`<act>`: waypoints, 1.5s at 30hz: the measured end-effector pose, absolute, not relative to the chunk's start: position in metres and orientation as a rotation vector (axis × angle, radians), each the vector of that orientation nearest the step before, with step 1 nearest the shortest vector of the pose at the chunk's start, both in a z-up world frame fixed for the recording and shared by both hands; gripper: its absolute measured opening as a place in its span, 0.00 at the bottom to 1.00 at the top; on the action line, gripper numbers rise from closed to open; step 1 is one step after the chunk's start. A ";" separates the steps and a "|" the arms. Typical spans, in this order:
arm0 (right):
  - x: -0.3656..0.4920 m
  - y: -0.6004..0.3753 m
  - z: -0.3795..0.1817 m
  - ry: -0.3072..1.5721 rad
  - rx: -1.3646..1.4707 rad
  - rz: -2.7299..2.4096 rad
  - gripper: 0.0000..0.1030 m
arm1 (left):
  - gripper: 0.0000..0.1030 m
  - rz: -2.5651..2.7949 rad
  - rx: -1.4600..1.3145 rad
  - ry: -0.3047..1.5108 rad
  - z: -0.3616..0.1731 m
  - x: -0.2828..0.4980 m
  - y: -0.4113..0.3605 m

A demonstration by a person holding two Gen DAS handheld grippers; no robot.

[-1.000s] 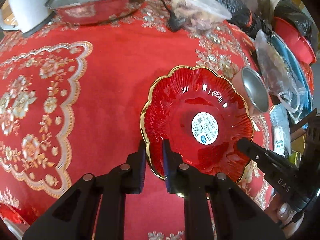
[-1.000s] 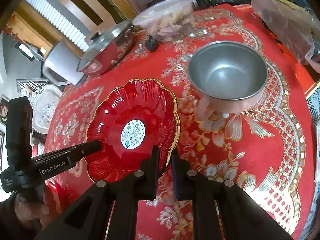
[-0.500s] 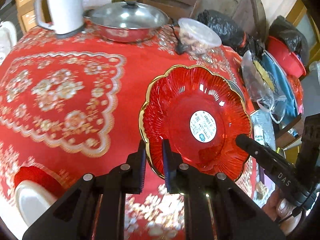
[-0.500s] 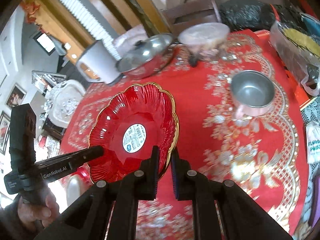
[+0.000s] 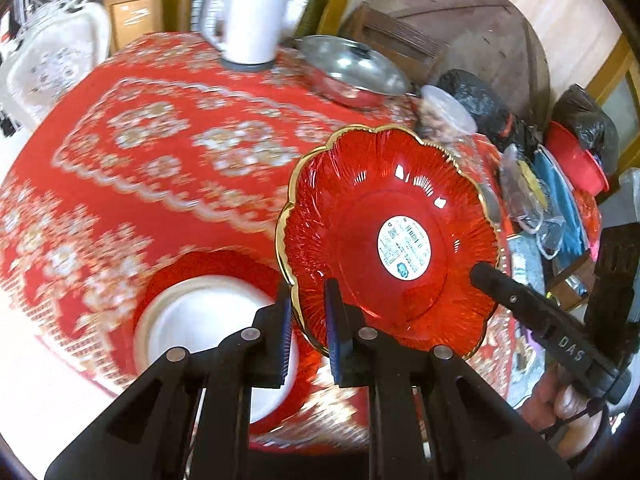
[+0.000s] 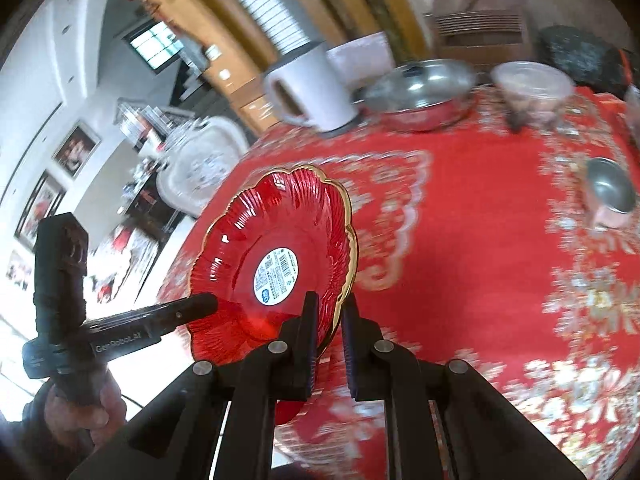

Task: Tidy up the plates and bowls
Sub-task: 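Carry the red glass plate with the left tool to the stack, then lower the red glass plate onto the white plate and open the left tool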

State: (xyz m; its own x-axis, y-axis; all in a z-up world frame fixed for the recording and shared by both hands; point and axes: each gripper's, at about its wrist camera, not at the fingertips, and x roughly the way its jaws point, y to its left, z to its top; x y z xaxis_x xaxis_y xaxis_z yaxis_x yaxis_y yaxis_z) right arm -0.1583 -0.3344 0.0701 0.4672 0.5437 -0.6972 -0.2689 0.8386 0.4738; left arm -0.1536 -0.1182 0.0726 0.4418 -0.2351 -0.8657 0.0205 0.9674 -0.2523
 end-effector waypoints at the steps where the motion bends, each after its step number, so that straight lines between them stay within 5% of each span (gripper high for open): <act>1: -0.161 -0.322 0.070 0.968 0.307 0.526 0.11 | 0.13 -0.148 -0.223 1.102 0.072 -0.160 -0.104; 11: -0.183 -0.234 0.035 1.082 0.223 0.598 0.11 | 0.15 -0.075 -0.246 1.177 0.027 -0.203 -0.036; 23: -0.191 -0.224 -0.019 1.190 0.253 0.535 0.11 | 0.15 -0.109 -0.236 1.254 -0.015 -0.211 -0.020; 45: -0.189 -0.228 -0.036 1.209 0.297 0.458 0.10 | 0.16 -0.143 -0.196 1.289 -0.032 -0.196 -0.023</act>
State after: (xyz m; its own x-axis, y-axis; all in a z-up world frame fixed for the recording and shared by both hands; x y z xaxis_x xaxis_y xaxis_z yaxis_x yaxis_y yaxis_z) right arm -0.1894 -0.2278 -0.0355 0.2794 0.4898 -0.8258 -0.1804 0.8715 0.4559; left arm -0.1959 -0.0231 -0.0323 0.2728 -0.2145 -0.9378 -0.0044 0.9745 -0.2242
